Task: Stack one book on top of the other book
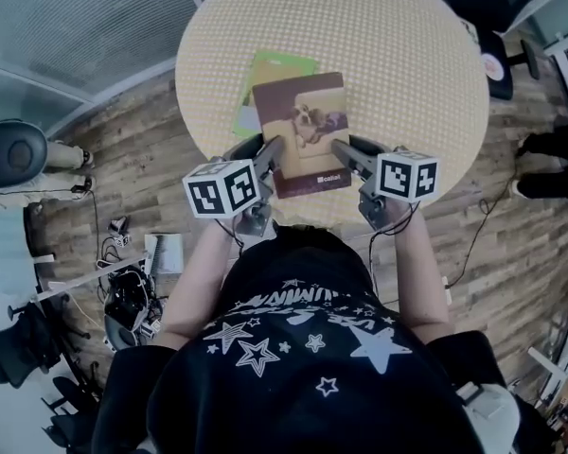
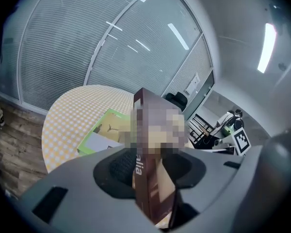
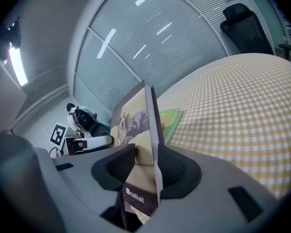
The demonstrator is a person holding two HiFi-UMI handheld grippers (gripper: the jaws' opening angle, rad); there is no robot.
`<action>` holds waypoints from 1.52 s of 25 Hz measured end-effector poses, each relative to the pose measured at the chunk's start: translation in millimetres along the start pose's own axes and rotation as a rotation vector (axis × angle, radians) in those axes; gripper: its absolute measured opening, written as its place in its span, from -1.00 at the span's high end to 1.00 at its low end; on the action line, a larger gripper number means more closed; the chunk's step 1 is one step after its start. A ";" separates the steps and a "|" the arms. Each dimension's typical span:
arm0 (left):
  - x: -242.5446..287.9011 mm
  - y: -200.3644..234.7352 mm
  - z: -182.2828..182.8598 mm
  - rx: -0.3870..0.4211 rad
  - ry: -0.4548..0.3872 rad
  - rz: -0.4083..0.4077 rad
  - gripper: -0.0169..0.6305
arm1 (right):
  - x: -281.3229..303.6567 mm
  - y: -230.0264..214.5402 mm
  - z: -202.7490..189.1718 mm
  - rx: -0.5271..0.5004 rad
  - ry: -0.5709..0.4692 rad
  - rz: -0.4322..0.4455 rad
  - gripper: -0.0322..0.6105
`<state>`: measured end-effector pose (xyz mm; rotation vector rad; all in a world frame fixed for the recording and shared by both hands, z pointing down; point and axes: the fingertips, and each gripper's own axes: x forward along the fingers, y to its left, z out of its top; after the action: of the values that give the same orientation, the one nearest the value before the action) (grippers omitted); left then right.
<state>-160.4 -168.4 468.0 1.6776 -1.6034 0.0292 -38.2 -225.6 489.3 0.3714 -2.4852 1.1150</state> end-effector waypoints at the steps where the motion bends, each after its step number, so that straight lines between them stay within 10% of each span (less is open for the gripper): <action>1: -2.7 -0.1 2.0 0.006 -0.008 0.013 0.43 | 0.9 2.9 0.0 0.005 -0.003 0.017 0.42; 18: 7.9 30.5 43.4 0.082 -0.059 -0.023 0.43 | 30.4 18.2 5.1 0.038 -0.065 -0.022 0.43; 38: 91.3 132.5 75.6 0.134 0.221 -0.233 0.43 | 134.4 -4.8 24.5 0.195 -0.149 -0.300 0.43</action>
<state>-292.0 -269.3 532.2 1.8834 -1.2596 0.2013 -161.6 -258.0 538.2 0.8809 -2.3448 1.2417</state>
